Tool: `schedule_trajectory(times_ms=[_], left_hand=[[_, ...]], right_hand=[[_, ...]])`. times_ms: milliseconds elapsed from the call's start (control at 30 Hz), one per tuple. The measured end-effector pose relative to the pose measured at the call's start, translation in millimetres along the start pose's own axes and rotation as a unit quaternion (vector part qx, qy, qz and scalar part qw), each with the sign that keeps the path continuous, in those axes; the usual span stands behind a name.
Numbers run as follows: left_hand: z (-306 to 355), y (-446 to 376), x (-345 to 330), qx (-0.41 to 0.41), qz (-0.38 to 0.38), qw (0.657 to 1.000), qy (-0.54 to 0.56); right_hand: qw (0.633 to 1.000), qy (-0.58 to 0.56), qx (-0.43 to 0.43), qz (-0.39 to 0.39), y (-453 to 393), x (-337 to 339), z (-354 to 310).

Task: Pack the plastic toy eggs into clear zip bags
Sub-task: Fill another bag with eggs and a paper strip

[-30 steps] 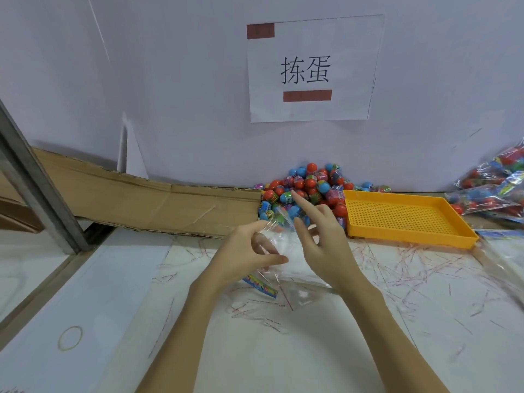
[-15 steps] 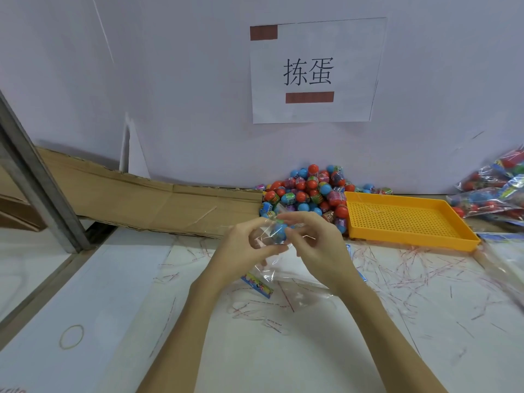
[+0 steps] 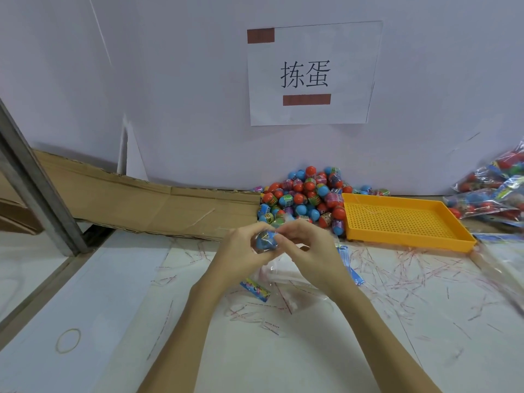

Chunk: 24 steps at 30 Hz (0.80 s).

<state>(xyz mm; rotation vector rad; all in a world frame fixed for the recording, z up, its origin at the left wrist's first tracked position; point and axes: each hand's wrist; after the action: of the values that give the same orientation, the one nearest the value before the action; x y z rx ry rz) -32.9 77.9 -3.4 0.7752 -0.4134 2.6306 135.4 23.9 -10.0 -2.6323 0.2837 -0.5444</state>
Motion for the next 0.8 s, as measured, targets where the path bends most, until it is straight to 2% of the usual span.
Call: schedule_trajectory(times_ms=[167,333,400,567,733,800], left_hand=[[-3.0,-0.5,-0.2,0.004,-0.006,1.000,0.013],[-6.7,-1.2,-3.6,0.006,-0.028,0.998,-0.049],[-5.3,-0.4,-4.5,-0.001,-0.021,0.999,-0.045],[-2.9,-1.6,-2.9,-0.014,0.033,0.997,-0.073],[-4.3,-1.2,-1.4,0.063,-0.026,0.998,0.011],[-5.6,-1.5,0.6,0.061,-0.025,0.997,0.041]], right_hand=[[0.999,0.018,0.015,-0.042,2.1,-0.7,-6.5],[0.987,0.000,-0.048,-0.153,6.1,-5.9,-8.0],[0.991,0.016,-0.033,-0.129,6.0,-6.3,-9.3],[1.000,-0.002,0.000,-0.007,1.9,-1.9,-12.4],[0.997,0.008,0.056,0.047,1.2,3.5,-15.2],[0.995,-0.013,0.065,0.071,-0.3,5.6,-16.9]])
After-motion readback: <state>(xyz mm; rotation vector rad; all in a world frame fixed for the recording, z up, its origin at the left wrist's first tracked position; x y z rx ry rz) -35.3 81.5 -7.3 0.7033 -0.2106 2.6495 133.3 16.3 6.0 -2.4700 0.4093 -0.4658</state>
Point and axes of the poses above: each hand's wrist, its own y-axis away from the middle knuckle, its own x-axis out of the back of the hand, z = x × y, and after that the axes turned 7 degrees about x, right-handed
